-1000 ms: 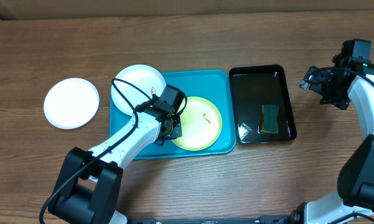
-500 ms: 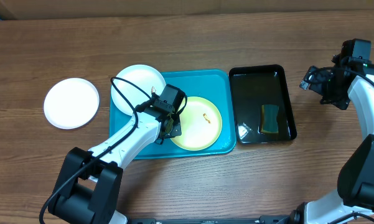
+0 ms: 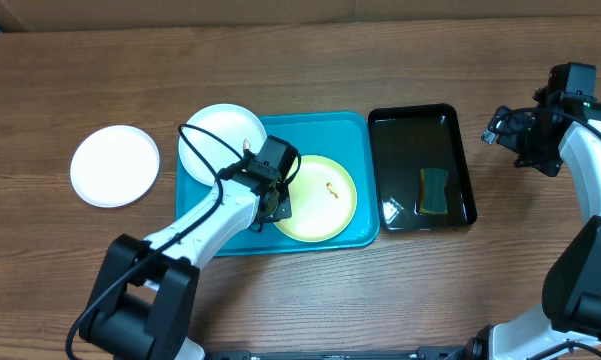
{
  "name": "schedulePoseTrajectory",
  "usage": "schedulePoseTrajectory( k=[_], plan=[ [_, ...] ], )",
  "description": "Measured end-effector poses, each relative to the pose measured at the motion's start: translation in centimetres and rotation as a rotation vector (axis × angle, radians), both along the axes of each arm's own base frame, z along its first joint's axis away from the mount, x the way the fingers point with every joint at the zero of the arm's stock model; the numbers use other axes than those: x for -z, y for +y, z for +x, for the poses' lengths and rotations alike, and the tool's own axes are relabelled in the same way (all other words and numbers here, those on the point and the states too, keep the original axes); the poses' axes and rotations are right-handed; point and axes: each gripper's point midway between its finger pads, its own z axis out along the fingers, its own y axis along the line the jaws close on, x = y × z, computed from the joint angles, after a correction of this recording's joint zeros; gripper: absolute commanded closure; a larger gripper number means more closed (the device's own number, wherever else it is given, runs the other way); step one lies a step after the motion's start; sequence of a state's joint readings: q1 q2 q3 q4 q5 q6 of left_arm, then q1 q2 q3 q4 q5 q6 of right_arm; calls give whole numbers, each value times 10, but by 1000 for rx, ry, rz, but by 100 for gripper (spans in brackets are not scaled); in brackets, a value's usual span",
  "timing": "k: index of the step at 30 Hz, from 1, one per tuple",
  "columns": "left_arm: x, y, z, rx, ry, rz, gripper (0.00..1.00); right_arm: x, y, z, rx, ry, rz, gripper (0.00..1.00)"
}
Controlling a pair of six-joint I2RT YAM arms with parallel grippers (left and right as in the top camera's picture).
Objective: Clean dirty plates on tray and stack at the side
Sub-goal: 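Hold the yellow plate steady on the teal tray with the left gripper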
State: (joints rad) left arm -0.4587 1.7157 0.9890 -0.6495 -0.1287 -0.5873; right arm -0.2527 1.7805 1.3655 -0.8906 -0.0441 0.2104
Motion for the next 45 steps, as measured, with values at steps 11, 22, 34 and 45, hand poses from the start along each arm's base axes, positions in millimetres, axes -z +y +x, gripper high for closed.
schedulePoseTrajectory(
  k=[11, 22, 34, 45],
  plan=[
    [6, 0, 10, -21, -20, -4, 89, 0, 0, 0, 0, 0, 0, 0],
    [9, 12, 11, -63, -8, 3, 0, 0, 0, 0, 0, 0, 0, 0],
    [9, 12, 11, -61, -8, 4, 0, 0, 0, 0, 0, 0, 0, 0],
    [8, 12, 12, -61, -8, 3, 0, -2, 5, 7, 4, -31, 34, 0]
  ],
)
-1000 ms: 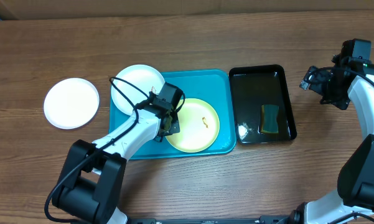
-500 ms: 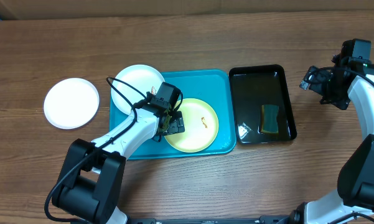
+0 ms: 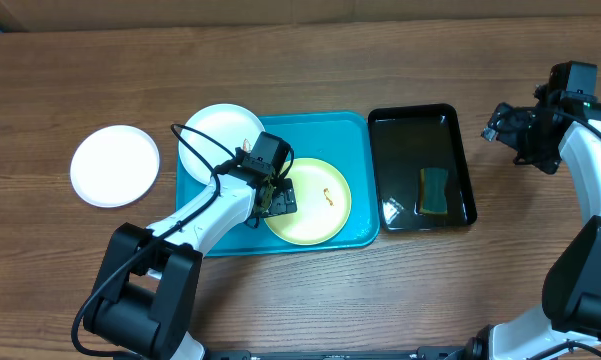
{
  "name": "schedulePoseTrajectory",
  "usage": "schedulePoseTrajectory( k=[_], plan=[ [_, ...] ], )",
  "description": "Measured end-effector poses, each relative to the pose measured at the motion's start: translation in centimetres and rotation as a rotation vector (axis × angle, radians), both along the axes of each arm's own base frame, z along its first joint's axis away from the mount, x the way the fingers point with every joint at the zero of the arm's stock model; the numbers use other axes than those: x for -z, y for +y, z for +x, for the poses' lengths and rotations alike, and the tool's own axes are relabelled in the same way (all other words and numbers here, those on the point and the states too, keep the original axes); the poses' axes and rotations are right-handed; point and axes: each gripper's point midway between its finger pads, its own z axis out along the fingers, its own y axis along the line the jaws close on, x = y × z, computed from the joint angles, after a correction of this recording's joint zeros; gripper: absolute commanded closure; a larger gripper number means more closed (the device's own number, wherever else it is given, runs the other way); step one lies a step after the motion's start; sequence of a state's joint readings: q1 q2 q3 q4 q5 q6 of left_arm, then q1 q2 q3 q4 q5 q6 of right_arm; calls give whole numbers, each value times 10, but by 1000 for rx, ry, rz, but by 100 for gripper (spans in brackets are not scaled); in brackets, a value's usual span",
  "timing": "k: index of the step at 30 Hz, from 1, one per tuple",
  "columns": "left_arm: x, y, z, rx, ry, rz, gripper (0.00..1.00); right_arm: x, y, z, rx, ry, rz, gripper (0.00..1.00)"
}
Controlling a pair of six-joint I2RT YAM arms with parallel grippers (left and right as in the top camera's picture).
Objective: Clean dirty plates on tray and stack at the side
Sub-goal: 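Hold the yellow plate steady on the teal tray with the left gripper, then lower the right gripper into the black tray and grasp the sponge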
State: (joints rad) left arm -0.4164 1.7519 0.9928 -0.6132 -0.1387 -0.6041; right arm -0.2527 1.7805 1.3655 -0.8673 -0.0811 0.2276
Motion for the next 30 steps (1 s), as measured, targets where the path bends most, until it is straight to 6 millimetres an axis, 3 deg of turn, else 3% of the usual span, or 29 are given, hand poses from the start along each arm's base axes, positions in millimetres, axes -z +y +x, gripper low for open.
schedulePoseTrajectory(
  k=[5, 8, 11, 15, 21, 26, 30],
  plan=[
    [0, 0, 0, 0, 0, 0, 0, -4, 28, 3, -46, -27, 154, 1],
    [0, 0, 0, 0, 0, 0, 0, -11, 48, 6, -92, -59, 269, 17],
    [0, 0, 0, 0, 1, 0, 0, -13, 67, -1, -121, -34, 348, 23],
    [0, 0, 0, 0, 1, 0, 0, -10, 101, -19, -193, 53, 377, 22],
    [0, 0, 0, 0, 0, 0, 0, 8, 144, -64, -336, 269, 161, 13],
    [0, 0, 0, 0, 0, 0, 0, 34, 146, -78, -361, 312, -49, 7],
    [0, 0, 0, 0, -1, 0, 0, 60, 137, -79, -342, 285, -126, 6]
  ],
)
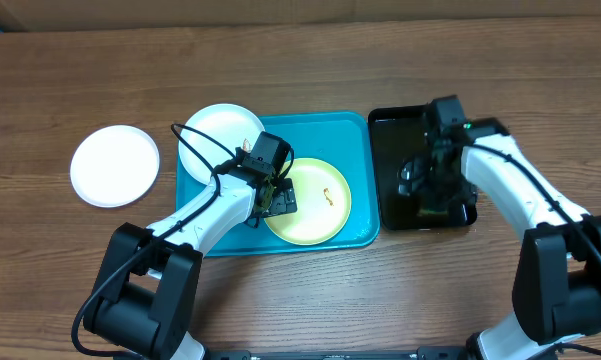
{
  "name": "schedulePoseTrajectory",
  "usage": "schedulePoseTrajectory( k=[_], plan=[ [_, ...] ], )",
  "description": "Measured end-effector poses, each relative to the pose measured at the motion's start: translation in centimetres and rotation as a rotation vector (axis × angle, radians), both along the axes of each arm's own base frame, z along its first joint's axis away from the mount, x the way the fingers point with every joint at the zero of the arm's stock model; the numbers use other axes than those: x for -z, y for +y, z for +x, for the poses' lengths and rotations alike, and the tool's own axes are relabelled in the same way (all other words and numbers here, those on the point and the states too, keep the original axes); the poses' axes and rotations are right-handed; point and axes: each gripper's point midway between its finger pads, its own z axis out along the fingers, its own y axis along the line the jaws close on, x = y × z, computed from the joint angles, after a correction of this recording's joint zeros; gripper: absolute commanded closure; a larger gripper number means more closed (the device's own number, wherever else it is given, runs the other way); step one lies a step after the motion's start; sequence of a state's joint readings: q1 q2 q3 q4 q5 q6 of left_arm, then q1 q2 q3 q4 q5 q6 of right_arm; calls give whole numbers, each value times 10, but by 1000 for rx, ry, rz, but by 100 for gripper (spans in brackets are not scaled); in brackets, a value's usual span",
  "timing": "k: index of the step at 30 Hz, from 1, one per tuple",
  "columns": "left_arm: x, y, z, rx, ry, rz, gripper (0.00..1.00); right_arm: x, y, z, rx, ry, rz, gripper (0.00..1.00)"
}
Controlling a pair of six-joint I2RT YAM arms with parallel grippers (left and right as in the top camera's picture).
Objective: Clean dirty plates on tray and stack at the side
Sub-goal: 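Lower the right gripper into the black tray and grasp the sponge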
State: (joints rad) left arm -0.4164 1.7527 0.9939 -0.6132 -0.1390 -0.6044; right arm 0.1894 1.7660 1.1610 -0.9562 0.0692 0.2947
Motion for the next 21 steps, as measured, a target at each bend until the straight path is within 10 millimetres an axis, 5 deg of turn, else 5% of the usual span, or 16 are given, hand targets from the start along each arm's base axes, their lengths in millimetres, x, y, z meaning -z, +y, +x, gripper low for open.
schedulePoseTrajectory(
  k=[8, 15, 18, 21],
  plan=[
    [0, 0, 0, 0, 0, 0, 0, 16, -10, 8, 25, -65, -36, 11],
    [0, 0, 0, 0, 0, 0, 0, 30, -14, 11, 30, -112, -56, 25],
    [0, 0, 0, 0, 0, 0, 0, 30, -18, 11, 28, -115, -71, 46],
    [0, 0, 0, 0, 0, 0, 0, 30, -19, 12, 34, -122, -74, 83]
  ],
)
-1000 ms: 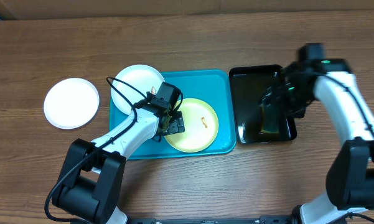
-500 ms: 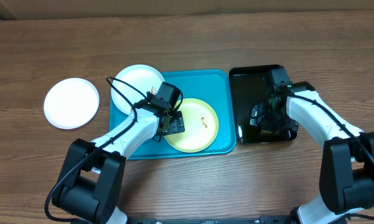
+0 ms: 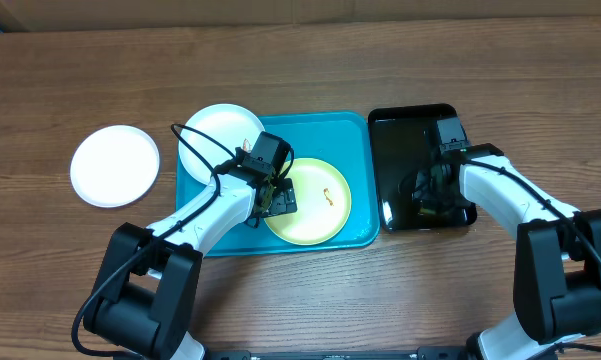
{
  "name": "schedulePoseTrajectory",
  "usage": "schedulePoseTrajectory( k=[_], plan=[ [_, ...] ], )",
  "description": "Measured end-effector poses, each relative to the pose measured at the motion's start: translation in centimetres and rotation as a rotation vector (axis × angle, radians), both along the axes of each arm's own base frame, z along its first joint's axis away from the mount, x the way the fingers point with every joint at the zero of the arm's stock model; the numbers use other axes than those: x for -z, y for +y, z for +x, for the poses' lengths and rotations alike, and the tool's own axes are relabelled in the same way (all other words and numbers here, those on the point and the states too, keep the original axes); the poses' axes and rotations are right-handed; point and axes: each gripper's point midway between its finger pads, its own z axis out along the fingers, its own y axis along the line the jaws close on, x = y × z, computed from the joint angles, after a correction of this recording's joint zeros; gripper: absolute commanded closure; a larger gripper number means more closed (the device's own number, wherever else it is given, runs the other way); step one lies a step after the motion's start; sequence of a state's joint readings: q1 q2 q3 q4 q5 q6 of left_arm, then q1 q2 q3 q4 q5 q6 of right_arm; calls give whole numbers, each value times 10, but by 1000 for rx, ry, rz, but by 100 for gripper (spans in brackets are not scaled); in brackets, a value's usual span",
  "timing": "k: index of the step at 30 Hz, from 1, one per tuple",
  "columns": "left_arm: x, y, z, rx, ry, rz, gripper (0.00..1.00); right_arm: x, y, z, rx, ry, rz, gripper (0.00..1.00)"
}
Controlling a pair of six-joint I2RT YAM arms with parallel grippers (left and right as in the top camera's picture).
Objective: Clean dirty plates on tray and stack at the side
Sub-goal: 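Lower the right gripper into the black tray and grasp the sponge, then rub the held sponge in the water of the black tray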
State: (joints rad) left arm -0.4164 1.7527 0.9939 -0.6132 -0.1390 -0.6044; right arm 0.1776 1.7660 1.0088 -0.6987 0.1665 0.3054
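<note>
A yellow-green plate with a small brown smear lies in the teal tray. My left gripper is shut on the plate's left rim. A white plate rests on the tray's far left corner, hanging over its edge. Another white plate sits alone on the table to the left. My right gripper is down inside the black tray, near its front right. It covers the spot beneath it, and no sponge shows. How its jaws stand is hidden.
The black tray stands right beside the teal tray, its bottom wet and shiny. Bare wooden table runs along the far side and the front edge. Both arms reach in from the front.
My right gripper has shifted a little to the right and nearer the front inside the black tray. The left gripper and the yellow-green plate have not moved.
At first my left gripper held the yellow-green plate's left rim and the right arm hung at the far right, the sponge visible in the black tray. Then the plate sat slightly further left. Later the right gripper was down over the sponge, where it stays.
</note>
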Motion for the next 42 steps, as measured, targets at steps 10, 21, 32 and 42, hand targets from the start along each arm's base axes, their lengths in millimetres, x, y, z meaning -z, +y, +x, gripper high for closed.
schedulePoseTrajectory(
  k=[10, 21, 32, 42],
  plan=[
    [0, 0, 0, 0, 0, 0, 0, 0, 6, 13, -17, -57, 29, 8],
    [0, 0, 0, 0, 0, 0, 0, -5, 12, 38, -69, -168, 44, 87],
    [0, 0, 0, 0, 0, 0, 0, -16, 10, 28, -75, -81, 32, 1],
    [0, 0, 0, 0, 0, 0, 0, -5, 3, -13, -74, 78, 9, 21]
  ],
)
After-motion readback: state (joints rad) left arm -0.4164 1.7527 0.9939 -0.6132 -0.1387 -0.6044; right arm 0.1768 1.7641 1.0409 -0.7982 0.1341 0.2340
